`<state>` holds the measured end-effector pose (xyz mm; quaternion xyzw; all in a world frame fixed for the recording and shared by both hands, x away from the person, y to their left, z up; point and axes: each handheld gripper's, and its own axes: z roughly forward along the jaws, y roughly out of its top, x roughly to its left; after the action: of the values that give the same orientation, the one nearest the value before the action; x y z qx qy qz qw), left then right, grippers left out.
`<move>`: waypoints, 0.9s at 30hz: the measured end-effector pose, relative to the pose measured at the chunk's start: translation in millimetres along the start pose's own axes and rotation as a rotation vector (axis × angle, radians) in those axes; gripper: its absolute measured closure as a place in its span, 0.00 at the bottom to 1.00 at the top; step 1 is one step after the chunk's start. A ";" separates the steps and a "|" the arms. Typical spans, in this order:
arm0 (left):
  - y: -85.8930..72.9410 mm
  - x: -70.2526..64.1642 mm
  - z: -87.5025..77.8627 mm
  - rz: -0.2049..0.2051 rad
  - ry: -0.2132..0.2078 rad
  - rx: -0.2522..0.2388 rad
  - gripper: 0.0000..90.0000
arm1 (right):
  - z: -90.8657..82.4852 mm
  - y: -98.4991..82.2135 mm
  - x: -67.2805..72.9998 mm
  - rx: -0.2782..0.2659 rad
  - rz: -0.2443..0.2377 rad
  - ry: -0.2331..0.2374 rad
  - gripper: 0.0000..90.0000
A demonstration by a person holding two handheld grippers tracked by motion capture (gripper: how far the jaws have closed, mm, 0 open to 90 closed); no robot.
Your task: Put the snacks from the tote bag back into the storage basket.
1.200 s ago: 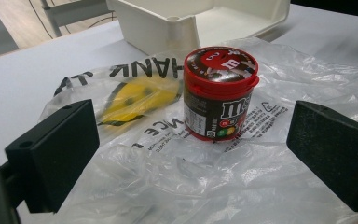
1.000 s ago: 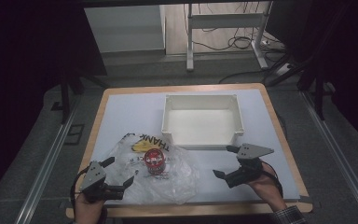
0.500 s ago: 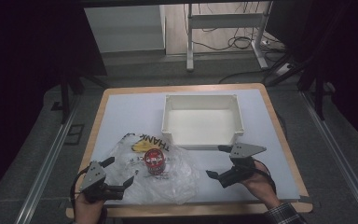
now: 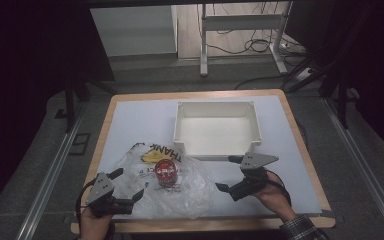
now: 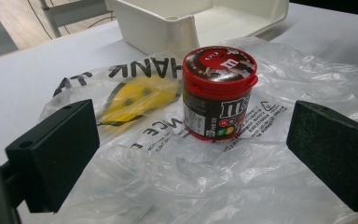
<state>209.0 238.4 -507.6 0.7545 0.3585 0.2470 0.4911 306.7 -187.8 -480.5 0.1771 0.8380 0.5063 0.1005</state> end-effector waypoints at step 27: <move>1.4 -3.5 2.4 0.028 -0.018 0.014 0.03 | 24.9 6.8 -0.9 0.039 -0.020 0.053 0.00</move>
<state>208.9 234.0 -507.4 0.7651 0.3454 0.2445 0.4853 317.5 -165.1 -486.1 0.1571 0.8518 0.4933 0.0798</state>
